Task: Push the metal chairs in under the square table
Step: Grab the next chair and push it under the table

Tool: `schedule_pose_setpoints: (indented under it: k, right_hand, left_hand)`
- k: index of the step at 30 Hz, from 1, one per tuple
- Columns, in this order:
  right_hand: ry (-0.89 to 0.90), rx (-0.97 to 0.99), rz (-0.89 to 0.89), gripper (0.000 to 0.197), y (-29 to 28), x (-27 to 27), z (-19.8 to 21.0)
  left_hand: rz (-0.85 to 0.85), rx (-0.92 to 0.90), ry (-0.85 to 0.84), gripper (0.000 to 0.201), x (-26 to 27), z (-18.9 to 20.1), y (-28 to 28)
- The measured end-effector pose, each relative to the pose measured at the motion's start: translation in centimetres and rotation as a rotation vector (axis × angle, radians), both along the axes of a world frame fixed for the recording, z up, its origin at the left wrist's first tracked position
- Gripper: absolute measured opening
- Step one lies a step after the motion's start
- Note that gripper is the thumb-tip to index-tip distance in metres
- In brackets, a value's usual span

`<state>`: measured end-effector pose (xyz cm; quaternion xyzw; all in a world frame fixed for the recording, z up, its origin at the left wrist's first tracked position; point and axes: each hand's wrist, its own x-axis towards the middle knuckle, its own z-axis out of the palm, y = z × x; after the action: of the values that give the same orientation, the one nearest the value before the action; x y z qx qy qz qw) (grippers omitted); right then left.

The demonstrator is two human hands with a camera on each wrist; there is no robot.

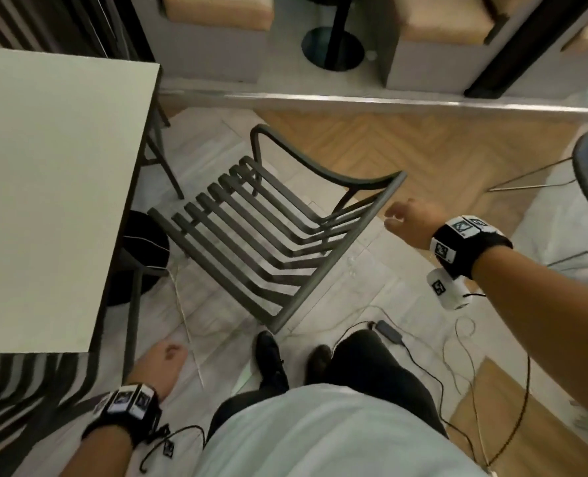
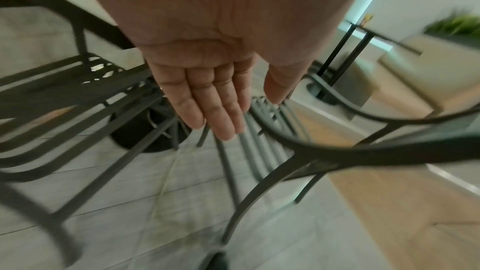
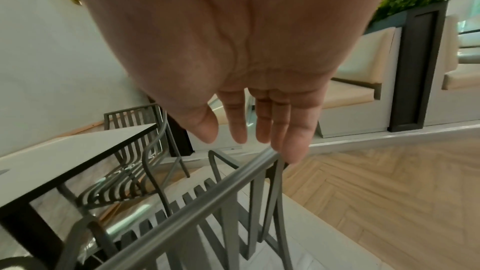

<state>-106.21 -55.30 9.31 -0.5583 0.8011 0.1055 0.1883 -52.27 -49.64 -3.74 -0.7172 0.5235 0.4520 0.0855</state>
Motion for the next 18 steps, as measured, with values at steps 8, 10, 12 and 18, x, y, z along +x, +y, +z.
schedule_pose_setpoints:
  k: [8, 10, 12, 18]
  right_hand:
    - [0.066, 0.006, 0.027, 0.037, -7.6, -6.1, -3.6]
    - [0.075, 0.077, 0.037, 0.032, -9.4, -7.6, -4.9]
    - [0.065, 0.090, 0.034, 0.037, -11.3, -9.1, -6.0]
    - [0.016, 0.287, 0.274, 0.051, -16.8, -13.4, -7.9]
  left_hand:
    - [0.023, -0.035, 0.153, 0.045, -13.6, 5.8, -3.8]
    - [0.127, 0.022, 0.180, 0.062, -15.6, 5.1, -3.5]
    - [0.241, 0.053, 0.199, 0.074, -17.5, 4.4, -3.3]
    - [0.488, 0.096, 0.022, 0.062, -24.8, 3.2, -1.8]
